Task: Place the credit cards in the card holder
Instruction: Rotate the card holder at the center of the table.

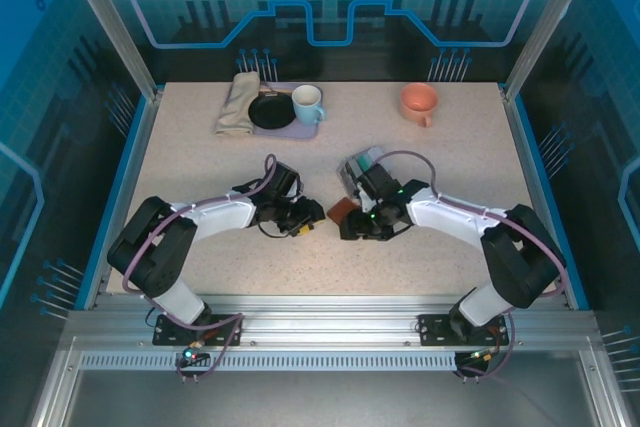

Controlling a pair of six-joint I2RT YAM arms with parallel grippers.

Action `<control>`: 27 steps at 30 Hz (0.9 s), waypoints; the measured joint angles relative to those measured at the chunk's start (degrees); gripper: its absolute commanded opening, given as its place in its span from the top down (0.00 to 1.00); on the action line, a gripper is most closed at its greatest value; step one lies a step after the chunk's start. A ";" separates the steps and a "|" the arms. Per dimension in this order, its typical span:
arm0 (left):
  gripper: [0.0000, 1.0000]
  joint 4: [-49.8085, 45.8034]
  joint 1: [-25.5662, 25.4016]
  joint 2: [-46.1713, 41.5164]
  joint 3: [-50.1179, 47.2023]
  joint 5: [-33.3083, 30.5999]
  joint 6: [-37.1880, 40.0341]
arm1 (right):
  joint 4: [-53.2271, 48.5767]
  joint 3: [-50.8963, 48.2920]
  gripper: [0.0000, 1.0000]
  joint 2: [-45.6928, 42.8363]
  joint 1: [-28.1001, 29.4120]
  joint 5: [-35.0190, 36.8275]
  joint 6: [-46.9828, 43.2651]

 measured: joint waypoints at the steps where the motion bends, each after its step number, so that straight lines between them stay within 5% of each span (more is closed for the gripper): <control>1: 0.51 0.22 0.00 0.07 0.00 0.15 -0.15 | -0.90 1.03 0.38 -0.22 -1.64 0.83 -0.98; 8: 0.48 2.82 0.00 3.89 0.66 1.75 -2.03 | -0.98 7.85 0.38 4.46 -9.75 1.40 -6.38; 15: 0.48 4.68 -0.02 6.58 2.16 2.97 -3.43 | 0.37 9.77 0.42 13.22 -9.51 -1.03 -7.69; 27: 0.50 6.88 0.00 9.77 3.39 4.57 -4.63 | 5.31 3.34 0.63 12.37 -6.95 -3.82 -5.77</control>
